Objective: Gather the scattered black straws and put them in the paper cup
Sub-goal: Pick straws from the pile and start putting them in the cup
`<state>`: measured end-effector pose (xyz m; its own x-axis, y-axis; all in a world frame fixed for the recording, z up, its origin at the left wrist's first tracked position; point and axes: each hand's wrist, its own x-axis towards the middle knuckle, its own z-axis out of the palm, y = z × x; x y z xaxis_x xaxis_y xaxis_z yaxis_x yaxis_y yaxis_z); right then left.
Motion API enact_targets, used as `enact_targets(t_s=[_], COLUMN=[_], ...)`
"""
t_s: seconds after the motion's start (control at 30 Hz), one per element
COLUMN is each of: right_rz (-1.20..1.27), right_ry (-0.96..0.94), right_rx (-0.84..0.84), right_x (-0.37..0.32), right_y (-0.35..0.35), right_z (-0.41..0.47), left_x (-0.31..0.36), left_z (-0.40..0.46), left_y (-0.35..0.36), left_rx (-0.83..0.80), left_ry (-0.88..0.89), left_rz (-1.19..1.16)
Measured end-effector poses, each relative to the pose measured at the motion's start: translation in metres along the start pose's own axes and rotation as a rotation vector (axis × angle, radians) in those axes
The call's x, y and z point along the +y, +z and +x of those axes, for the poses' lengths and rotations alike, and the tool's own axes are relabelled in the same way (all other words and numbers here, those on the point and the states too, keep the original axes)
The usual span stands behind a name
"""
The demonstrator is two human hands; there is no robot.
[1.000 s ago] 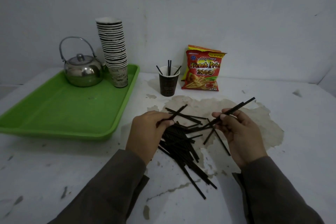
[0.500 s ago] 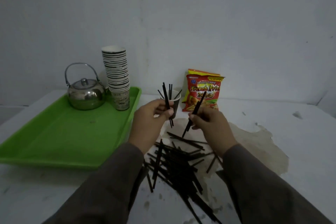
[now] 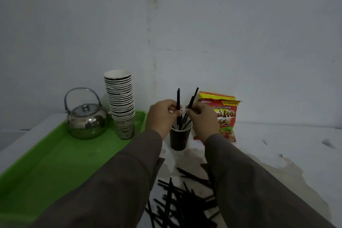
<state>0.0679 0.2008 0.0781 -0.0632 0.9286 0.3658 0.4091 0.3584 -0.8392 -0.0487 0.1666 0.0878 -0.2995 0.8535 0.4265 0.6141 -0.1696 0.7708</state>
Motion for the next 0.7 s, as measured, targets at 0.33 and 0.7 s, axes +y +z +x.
enact_targets(t_s=[0.33,0.7], right_rz=[-0.064,0.009], right_ry=[-0.011,-0.072], right_rx=[-0.05,-0.055], right_x=[0.012,0.007], right_y=[0.0,-0.058], right_z=[-0.004,-0.097], left_x=[-0.019,0.003], left_z=[0.0,-0.111], left_y=[0.013,-0.021], left_rx=[-0.133,-0.17], left_ry=[-0.007,0.239], left_rz=[0.091,0.106])
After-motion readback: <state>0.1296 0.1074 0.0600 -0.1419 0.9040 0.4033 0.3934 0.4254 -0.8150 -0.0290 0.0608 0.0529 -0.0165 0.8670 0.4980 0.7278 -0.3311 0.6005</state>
